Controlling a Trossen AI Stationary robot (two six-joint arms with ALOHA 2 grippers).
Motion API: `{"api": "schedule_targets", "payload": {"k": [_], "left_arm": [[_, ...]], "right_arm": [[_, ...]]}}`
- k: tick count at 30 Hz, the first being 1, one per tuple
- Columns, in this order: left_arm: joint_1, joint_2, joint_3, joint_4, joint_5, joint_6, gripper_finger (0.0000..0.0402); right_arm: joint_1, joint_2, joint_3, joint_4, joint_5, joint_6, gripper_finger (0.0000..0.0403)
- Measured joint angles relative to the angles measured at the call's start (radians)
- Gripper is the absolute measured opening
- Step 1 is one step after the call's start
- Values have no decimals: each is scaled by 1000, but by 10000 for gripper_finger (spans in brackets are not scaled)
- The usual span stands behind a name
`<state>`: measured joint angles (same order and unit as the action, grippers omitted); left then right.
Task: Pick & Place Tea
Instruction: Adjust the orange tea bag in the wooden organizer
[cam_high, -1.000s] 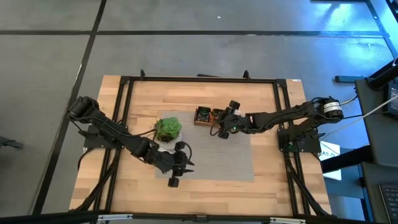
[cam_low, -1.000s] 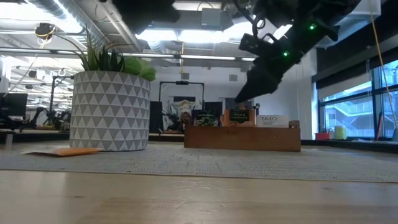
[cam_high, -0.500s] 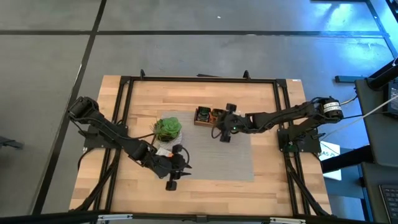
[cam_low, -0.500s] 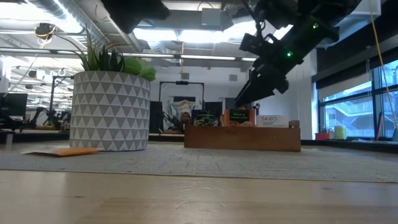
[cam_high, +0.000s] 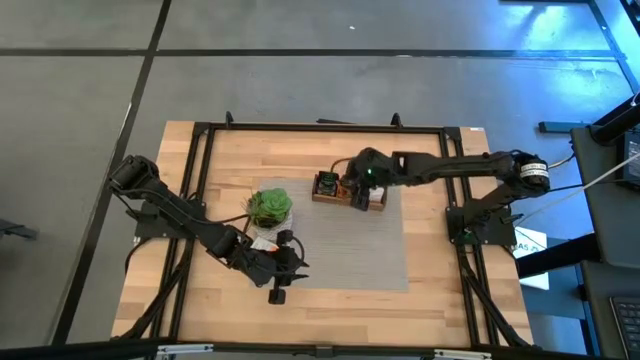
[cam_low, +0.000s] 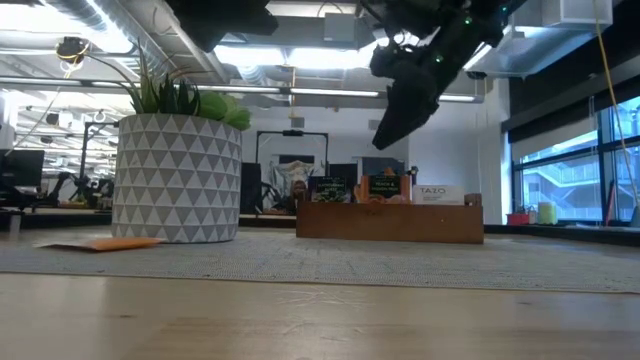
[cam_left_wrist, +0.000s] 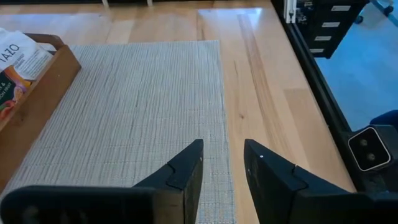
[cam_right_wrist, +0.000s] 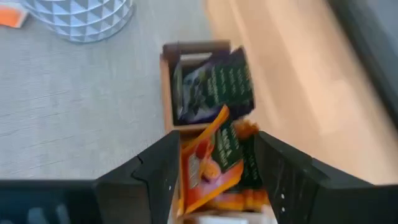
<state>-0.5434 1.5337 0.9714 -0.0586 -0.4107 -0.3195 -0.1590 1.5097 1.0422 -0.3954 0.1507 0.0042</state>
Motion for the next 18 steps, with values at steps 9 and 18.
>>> {"api": "schedule_targets", "payload": {"k": [9, 18], "left_arm": [[0, 8, 0, -6, 0, 0, 110], [4, 19, 0, -26, -17, 0, 113]], "right_arm": [[-67, 0, -17, -22, -70, -12, 208], [-67, 0, -86, 44, -95, 22, 193]]}}
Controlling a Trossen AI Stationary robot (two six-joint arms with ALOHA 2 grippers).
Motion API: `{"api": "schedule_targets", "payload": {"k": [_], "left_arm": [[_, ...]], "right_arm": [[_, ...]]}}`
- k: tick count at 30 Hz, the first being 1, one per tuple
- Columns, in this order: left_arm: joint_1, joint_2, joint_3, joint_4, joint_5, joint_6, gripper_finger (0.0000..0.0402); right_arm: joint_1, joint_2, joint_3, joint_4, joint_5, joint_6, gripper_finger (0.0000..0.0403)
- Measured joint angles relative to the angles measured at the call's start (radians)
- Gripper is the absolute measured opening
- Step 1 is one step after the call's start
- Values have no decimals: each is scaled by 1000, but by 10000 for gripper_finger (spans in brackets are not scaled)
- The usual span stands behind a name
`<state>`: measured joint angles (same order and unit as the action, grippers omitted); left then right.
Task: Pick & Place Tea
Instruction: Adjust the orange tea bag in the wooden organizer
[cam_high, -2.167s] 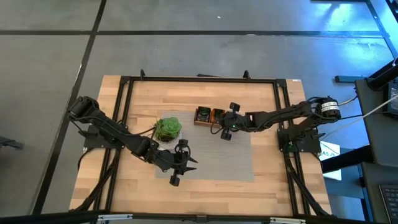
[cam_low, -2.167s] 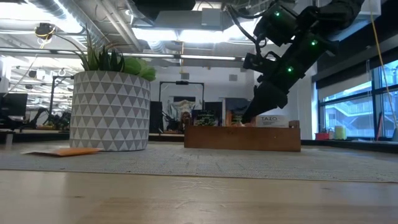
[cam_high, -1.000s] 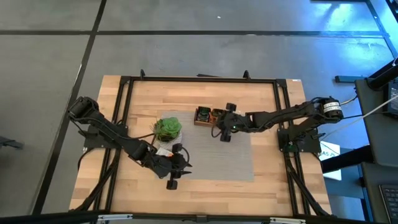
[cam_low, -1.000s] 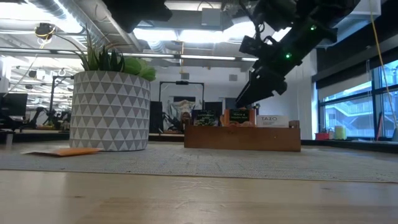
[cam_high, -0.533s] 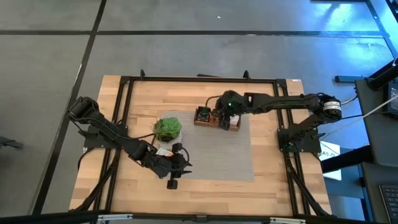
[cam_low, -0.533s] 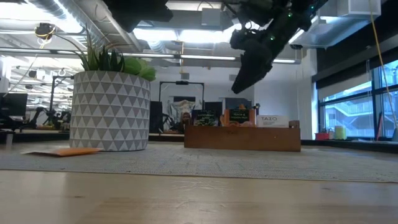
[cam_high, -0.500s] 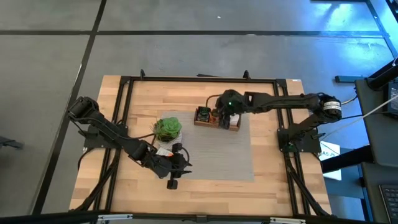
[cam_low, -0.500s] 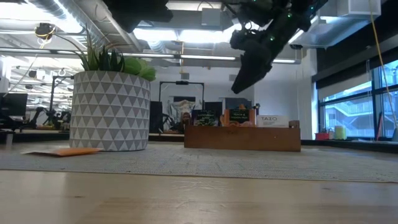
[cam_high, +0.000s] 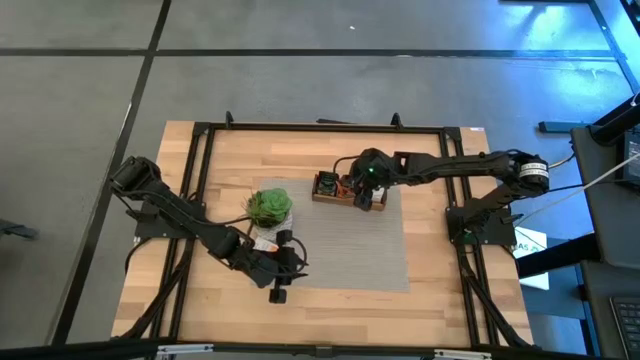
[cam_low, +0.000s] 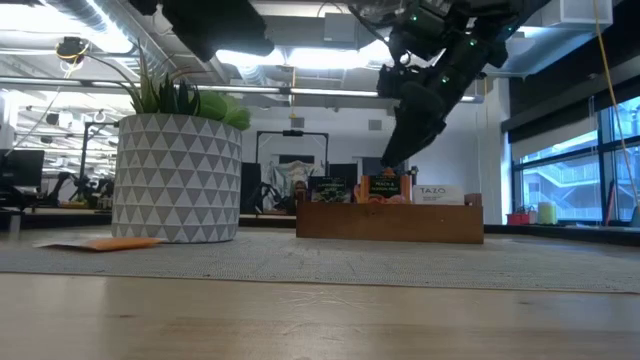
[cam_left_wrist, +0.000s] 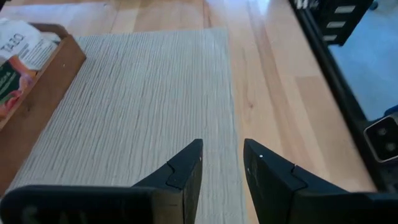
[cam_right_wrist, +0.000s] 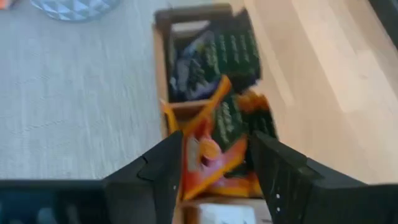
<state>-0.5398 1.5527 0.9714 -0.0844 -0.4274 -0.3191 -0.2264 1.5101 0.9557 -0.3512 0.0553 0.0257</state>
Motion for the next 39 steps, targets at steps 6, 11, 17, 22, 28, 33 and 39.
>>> {"api": "schedule_targets", "payload": {"k": [6, 11, 17, 22, 28, 33, 39], "left_arm": [[0, 1, 0, -4, -1, 0, 112], [0, 1, 0, -4, 0, 0, 113], [0, 1, 0, -4, 0, 0, 110], [0, 1, 0, -4, 1, 0, 113], [0, 1, 0, -4, 2, 0, 112], [0, 1, 0, -4, 3, 0, 113], [0, 1, 0, -4, 3, 0, 111]], "right_arm": [[0, 0, -35, 91, -24, -5, 148], [0, 0, -45, 98, -24, -5, 110], [0, 0, -45, 97, -24, 4, 51], [0, 0, -45, 96, -18, 29, 8], [8, 0, -45, 60, 72, 58, 5], [48, 0, -45, 56, 135, 80, 4], [109, 0, -45, 66, 235, 109, 2]]}}
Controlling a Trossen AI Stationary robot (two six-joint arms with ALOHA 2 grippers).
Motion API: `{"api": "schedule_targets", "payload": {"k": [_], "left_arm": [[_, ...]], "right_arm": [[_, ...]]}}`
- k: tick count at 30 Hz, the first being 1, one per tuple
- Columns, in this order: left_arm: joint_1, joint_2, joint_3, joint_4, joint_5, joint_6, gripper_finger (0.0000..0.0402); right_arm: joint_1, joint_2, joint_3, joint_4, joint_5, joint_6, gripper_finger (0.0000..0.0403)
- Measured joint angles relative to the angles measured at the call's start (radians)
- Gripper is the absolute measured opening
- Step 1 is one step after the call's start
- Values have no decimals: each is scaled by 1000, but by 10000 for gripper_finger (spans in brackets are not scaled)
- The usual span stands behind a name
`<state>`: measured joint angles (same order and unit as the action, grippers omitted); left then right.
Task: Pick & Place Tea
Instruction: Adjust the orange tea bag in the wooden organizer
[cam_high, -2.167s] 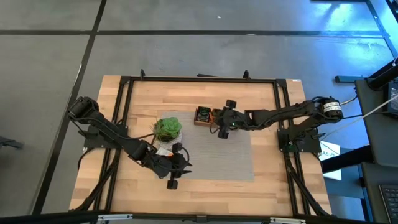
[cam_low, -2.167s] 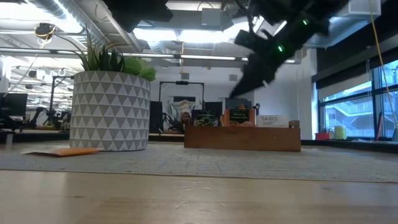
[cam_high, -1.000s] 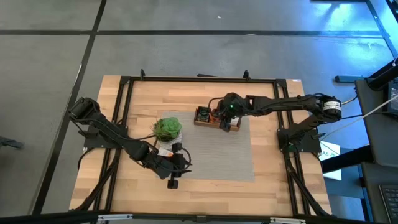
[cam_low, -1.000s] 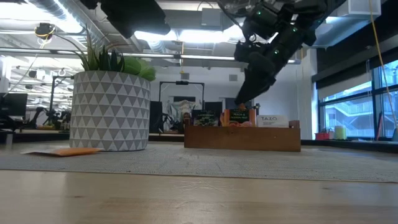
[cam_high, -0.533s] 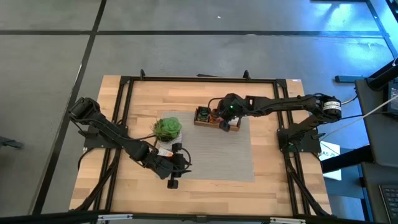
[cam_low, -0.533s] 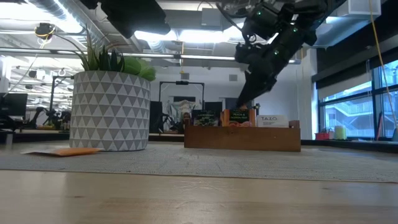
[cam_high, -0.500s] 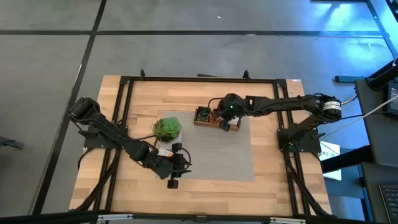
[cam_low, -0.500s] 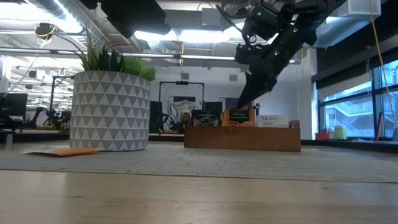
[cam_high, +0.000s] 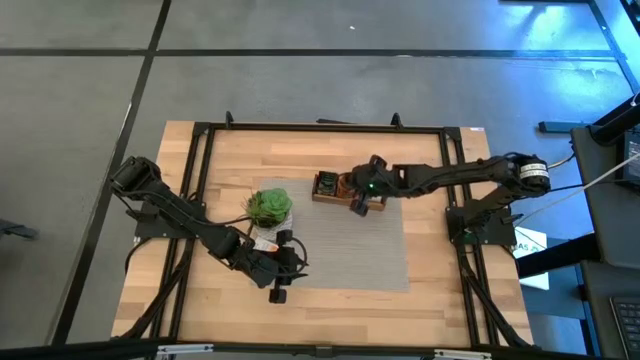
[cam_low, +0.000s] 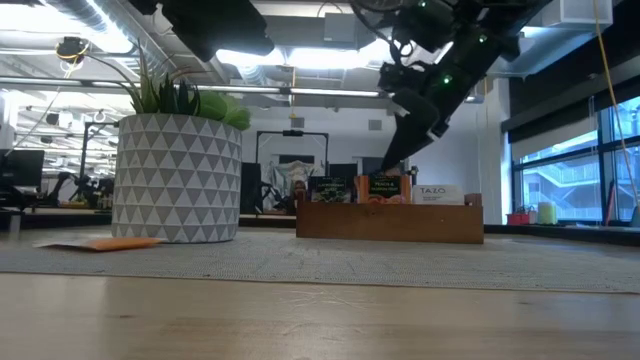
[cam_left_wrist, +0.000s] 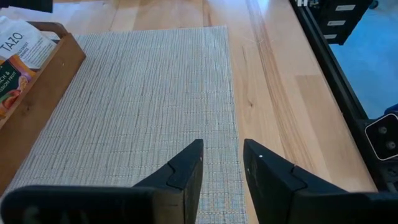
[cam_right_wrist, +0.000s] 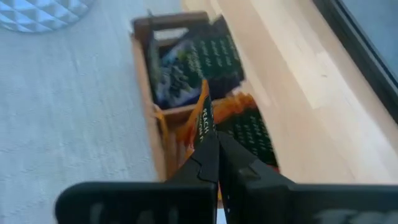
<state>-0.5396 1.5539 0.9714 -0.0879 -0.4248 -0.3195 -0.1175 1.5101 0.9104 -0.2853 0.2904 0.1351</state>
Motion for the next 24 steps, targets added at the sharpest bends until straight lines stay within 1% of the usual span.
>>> {"api": "schedule_targets", "payload": {"k": [4, 8, 13, 16, 20, 24], "left_arm": [[0, 0, 0, 0, 0, 0, 110], [-1, 0, 0, 0, 0, -6, 112], [-8, 0, 0, -2, 6, -11, 113], [-16, 0, 0, -6, 7, -11, 111], [-26, 0, 0, -8, 3, -11, 109], [-29, 0, 0, -2, -2, -11, 111]], "right_arm": [[29, 0, 0, 18, 1, 13, 2], [40, -5, 0, 45, 4, -19, 1], [40, -51, -12, 67, 5, -34, 1], [37, -115, -104, 139, 7, -22, 1], [16, -218, -264, 324, -25, -7, 0], [4, -247, -352, 417, -30, -29, 0]]}}
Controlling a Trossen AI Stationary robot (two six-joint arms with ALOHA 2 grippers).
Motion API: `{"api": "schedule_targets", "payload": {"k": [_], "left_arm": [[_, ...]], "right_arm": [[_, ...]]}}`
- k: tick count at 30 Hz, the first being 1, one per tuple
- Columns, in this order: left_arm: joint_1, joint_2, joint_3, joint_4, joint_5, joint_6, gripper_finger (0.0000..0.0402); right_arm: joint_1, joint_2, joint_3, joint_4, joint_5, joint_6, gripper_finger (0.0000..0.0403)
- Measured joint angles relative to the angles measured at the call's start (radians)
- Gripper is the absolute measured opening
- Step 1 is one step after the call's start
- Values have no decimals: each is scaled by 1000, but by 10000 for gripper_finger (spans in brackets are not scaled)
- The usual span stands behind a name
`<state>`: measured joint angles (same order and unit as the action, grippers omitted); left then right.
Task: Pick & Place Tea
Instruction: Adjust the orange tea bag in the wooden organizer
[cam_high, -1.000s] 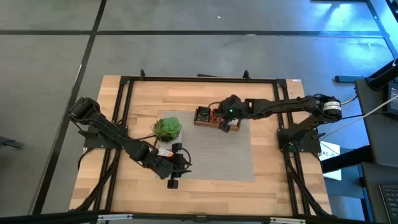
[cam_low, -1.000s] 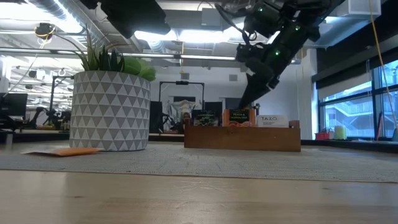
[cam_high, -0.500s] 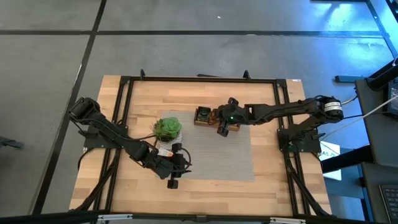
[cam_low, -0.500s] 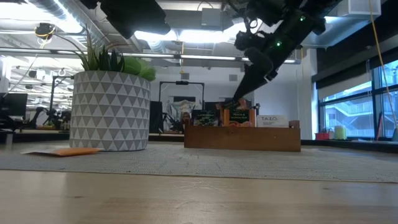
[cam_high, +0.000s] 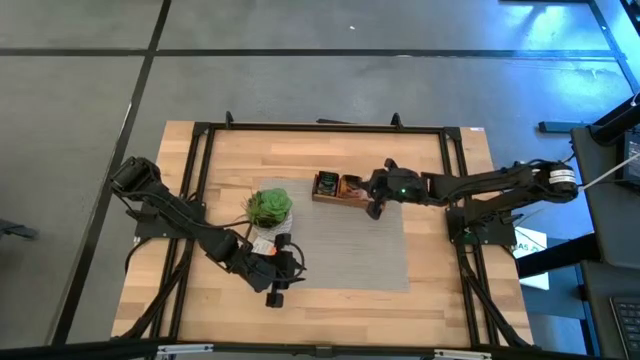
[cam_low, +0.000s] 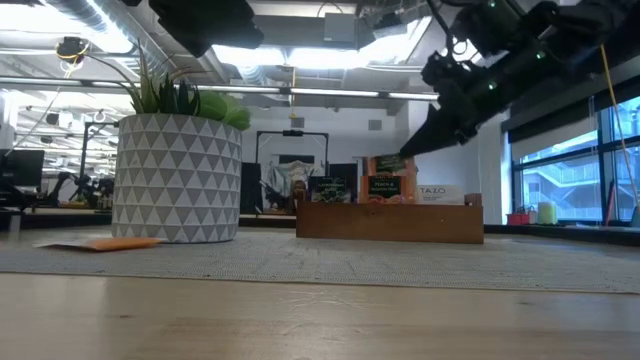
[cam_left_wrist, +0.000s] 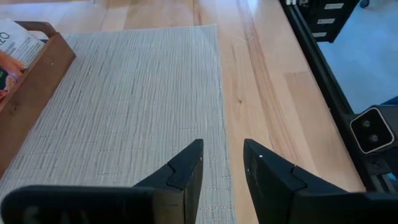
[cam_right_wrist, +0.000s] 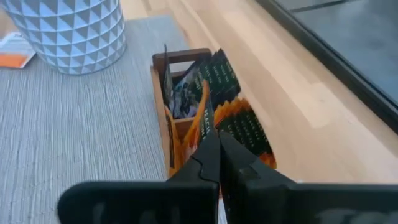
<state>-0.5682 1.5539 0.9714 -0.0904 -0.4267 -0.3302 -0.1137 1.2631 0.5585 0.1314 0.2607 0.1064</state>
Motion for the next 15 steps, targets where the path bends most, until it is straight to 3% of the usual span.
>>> {"api": "schedule_targets", "payload": {"k": [9, 15], "left_arm": [[2, 0, 0, 4, -6, 1, 114], [2, 0, 0, 3, -7, 3, 114]], "right_arm": [[-12, 42, -78, 219, 16, -32, 0], [-12, 96, -90, 226, 9, -5, 0]]}}
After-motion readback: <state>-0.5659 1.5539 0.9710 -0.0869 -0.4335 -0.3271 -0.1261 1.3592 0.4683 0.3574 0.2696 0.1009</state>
